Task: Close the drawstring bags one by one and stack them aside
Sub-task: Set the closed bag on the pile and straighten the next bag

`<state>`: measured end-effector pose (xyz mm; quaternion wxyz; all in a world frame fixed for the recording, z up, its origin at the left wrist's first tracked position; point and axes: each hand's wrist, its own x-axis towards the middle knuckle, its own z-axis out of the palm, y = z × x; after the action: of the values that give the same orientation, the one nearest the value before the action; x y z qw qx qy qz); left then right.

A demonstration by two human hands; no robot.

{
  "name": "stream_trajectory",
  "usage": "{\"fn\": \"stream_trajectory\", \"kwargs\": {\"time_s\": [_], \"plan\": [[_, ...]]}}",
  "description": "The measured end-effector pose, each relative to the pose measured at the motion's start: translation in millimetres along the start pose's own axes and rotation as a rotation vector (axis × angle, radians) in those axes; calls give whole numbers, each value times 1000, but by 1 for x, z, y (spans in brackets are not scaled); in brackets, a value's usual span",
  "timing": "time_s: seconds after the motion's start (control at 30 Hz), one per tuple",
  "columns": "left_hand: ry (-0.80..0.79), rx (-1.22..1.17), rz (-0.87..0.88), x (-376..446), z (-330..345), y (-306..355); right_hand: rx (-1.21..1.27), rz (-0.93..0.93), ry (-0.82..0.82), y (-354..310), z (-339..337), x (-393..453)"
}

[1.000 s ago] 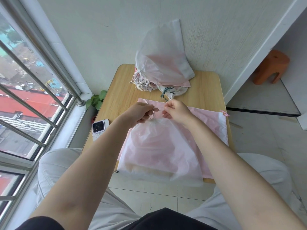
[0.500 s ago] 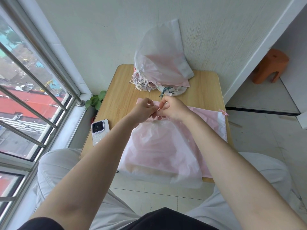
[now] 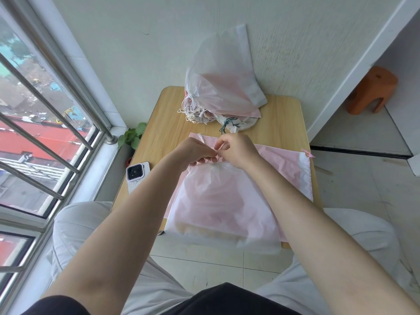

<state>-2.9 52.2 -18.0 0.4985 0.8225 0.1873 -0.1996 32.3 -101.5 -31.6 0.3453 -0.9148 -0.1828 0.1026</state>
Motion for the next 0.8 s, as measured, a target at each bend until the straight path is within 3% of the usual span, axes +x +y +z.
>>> {"fn": "stream_trajectory", "kwargs": {"time_s": [0.17,0.3,0.43,0.6,0.8], "plan": [[29,3,-2,3,3,2,-329,-93,-72,-6,1,1],[18,25,6,0,3,4,-293,-68,-101,-5,-6,5],[63,-24,93,2,2,-5,-17,59,-265,4,-15,9],[159,2,299,2,9,-11,752,354,-475,13,-17,11],[257,93,354,-4,16,-12,845,436,-465,10,-20,9]]}}
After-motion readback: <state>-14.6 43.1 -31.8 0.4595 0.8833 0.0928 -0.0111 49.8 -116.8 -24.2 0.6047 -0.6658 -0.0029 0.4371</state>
